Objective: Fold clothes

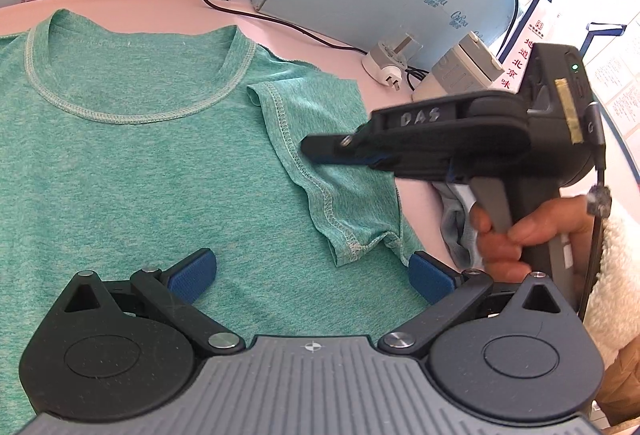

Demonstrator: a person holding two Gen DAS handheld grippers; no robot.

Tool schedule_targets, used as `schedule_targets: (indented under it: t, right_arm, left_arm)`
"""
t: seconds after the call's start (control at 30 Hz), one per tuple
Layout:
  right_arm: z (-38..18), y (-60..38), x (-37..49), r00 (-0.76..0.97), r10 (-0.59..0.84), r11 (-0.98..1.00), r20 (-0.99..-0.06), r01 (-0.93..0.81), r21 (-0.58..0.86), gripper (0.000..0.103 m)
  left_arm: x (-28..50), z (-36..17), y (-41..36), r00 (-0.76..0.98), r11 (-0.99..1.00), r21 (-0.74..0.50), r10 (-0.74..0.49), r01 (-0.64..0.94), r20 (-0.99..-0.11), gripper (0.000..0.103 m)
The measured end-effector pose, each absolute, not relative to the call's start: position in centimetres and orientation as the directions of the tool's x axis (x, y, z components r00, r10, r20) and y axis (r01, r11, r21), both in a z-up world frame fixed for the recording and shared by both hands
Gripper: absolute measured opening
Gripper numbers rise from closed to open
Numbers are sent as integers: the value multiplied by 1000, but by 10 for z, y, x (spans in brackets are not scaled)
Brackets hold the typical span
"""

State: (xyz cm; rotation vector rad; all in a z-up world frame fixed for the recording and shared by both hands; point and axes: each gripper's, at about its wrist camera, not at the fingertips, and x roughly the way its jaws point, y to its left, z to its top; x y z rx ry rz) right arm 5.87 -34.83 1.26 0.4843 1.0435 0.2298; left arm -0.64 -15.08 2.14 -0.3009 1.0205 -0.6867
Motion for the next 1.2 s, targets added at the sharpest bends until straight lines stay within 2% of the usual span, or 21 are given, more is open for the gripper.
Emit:
schedule_targets:
  t: [0.1, 0.23, 0.4, 0.47, 0.53, 0.7, 0.9, 1.0, 1.13, 1.2]
  right_arm:
    - [10, -341, 57, 457, 442, 859, -772, 32, 511, 11]
    - [17, -347, 46, 471, 472, 825, -745, 63, 562, 34]
    - [23, -360, 22, 496, 452, 798, -742, 146, 584, 34]
    - [25, -363, 10, 508, 444, 780, -738, 187, 598, 39]
    - [25, -362, -2, 515, 442, 768, -735, 208, 606, 50]
    - [36, -341, -17, 501, 414, 814, -760, 169, 555, 50]
    - [68, -306, -8, 508, 407, 872, -760, 31, 488, 50]
    - [82, -282, 1, 500, 430, 881, -752, -51, 470, 56]
    - [93, -241, 10, 471, 457, 886, -755, -162, 435, 57]
    - [94, -220, 13, 449, 475, 879, -757, -200, 433, 57]
  left_arm:
    - [-5, 21, -150, 334, 749, -543, -658, 379, -675, 103]
    - [-2, 20, -148, 327, 741, -563, -669, 366, -667, 103]
    - [7, 22, -138, 286, 728, -619, -685, 293, -670, 103]
    - [9, 24, -132, 274, 734, -630, -679, 254, -681, 103]
    - [6, 28, -124, 273, 755, -613, -655, 231, -704, 103]
    - [-9, 33, -93, 319, 821, -546, -568, 163, -759, 103]
    - [-29, 35, -17, 418, 818, -574, -511, -32, -751, 103]
    - [-48, 42, 27, 533, 781, -613, -472, -115, -702, 103]
    - [-80, 43, 86, 704, 676, -708, -402, -203, -586, 103]
    - [-89, 38, 110, 736, 641, -720, -347, -267, -582, 102]
